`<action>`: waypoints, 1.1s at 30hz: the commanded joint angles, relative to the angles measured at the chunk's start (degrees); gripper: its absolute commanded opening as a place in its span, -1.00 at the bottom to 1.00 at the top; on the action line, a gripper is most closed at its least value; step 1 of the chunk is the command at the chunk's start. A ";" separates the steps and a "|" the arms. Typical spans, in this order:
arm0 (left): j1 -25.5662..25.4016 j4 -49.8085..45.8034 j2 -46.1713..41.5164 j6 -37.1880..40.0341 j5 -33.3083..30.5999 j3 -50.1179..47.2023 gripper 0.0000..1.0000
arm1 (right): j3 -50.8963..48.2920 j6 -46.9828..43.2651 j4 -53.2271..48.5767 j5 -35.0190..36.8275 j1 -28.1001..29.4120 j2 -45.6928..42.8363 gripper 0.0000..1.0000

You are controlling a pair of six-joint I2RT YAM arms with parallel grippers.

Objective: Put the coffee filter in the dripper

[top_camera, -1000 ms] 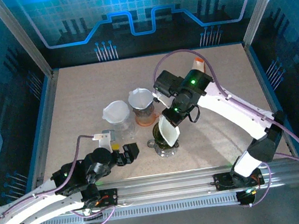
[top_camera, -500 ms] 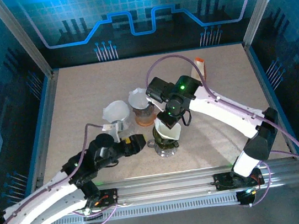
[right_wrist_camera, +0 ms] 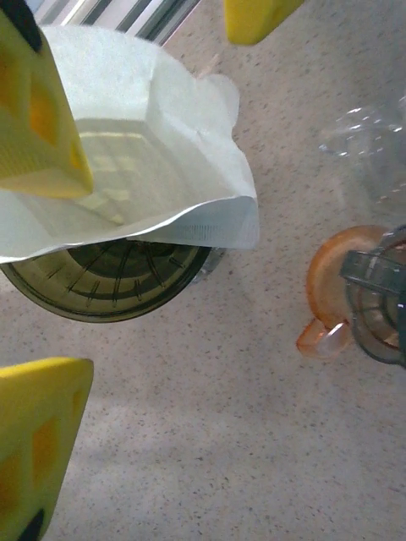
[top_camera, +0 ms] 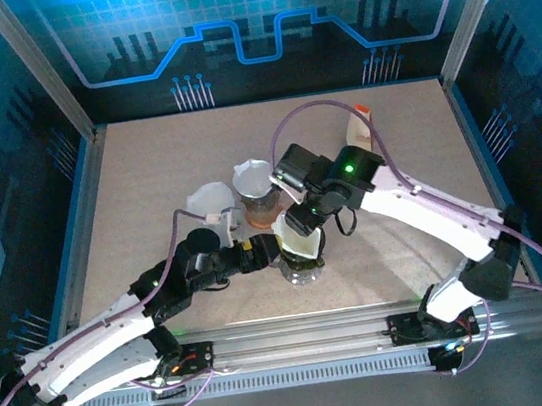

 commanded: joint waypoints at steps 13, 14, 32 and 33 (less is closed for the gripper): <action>0.49 -4.04 -4.12 -0.10 -0.32 0.92 0.84 | -20.49 1.35 21.90 -2.19 -0.16 -17.31 0.13; 0.49 -4.22 -4.19 -0.21 -0.30 0.77 0.85 | -20.47 1.16 21.35 -2.57 -0.19 -16.99 0.10; 0.49 -4.42 -4.51 -0.62 -0.91 -0.60 0.85 | -23.81 2.50 22.28 -5.47 -2.13 -16.96 -0.40; 0.49 -4.37 -4.50 -0.62 -0.83 -0.60 0.85 | -23.71 2.43 22.26 -5.58 -2.09 -16.92 -0.46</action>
